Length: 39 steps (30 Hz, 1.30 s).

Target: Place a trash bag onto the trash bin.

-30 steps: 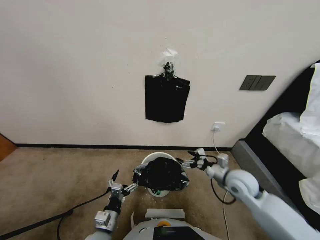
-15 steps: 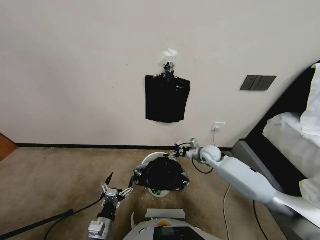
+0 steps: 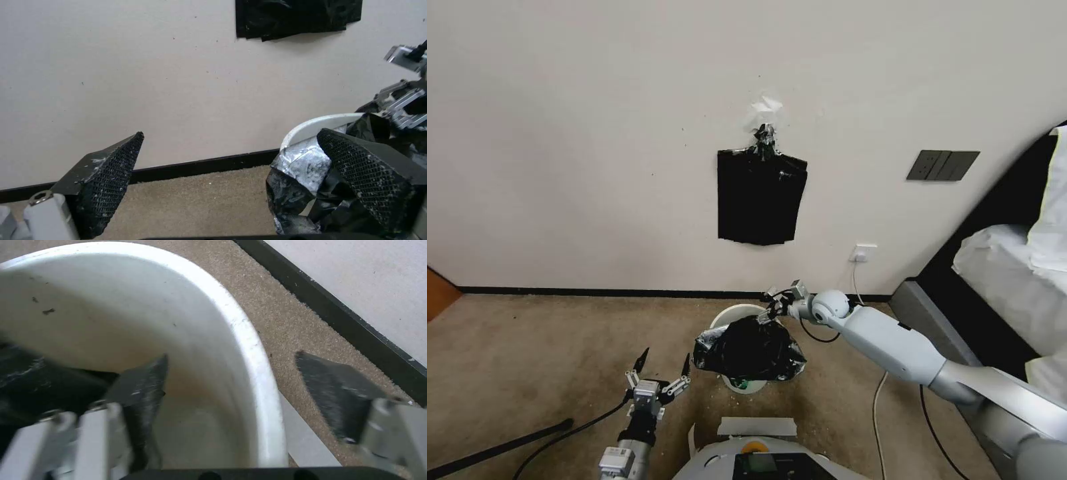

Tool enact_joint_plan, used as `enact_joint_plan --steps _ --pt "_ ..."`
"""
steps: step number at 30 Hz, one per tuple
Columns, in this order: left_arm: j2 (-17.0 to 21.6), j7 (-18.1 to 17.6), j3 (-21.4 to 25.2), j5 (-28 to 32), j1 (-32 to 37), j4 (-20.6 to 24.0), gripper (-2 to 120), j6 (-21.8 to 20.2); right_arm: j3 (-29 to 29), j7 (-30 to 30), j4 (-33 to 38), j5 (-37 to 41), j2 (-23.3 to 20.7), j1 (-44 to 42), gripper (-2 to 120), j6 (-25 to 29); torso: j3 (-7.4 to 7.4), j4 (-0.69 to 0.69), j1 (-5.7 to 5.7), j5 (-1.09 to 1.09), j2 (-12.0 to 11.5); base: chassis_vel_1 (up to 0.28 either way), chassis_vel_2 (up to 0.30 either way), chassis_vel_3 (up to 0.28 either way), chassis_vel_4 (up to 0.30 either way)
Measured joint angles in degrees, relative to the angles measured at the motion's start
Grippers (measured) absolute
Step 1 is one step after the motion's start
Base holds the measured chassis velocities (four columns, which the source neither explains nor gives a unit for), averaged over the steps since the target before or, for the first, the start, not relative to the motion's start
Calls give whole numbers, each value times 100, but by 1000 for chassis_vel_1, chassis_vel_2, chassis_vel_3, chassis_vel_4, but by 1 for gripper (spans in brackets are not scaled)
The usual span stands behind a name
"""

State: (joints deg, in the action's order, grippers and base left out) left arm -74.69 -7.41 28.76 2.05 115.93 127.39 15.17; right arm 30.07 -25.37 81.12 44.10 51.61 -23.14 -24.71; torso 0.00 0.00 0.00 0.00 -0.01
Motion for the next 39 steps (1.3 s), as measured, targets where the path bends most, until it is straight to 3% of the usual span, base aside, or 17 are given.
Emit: enact_joint_plan --steps 9,14,16,24,32,35,37,39 --pt "5 -20 -40 64 -6 27 100 -62 68 -4 -104 17 37 57 30 38 -1 0 0 0 0 0 0 0 0" --pt "2 -25 -45 96 -11 30 100 -79 98 -5 -103 8 28 58 18 60 -1 -1 0 0 0 0 0 0 0" --pt "-5 -32 -48 122 -7 32 100 -89 100 14 -87 30 25 55 7 67 -1 0 0 0 0 0 0 0 0" --pt "0 -49 -35 230 -3 84 100 -142 55 382 123 265 -80 -77 6 78 0 1 0 0 0 0 0 0 0" --pt "39 -98 25 430 -99 146 100 -258 -461 1449 1092 845 -522 -688 6 -126 0 -1 0 0 0 0 0 0 0" --pt "83 -155 -21 509 -180 168 100 -358 -1020 2612 1726 1288 -677 -1192 6 -385 -1 0 0 0 0 0 0 0 0" --pt "100 -165 -36 522 -206 174 100 -395 -1193 2913 1908 1393 -698 -1358 6 -426 -1 0 0 0 0 0 0 0 0" --pt "137 -193 -58 551 -262 191 100 -460 -1590 3587 2324 1643 -705 -1792 6 -475 -1 0 -1 -1 0 0 0 0 0"
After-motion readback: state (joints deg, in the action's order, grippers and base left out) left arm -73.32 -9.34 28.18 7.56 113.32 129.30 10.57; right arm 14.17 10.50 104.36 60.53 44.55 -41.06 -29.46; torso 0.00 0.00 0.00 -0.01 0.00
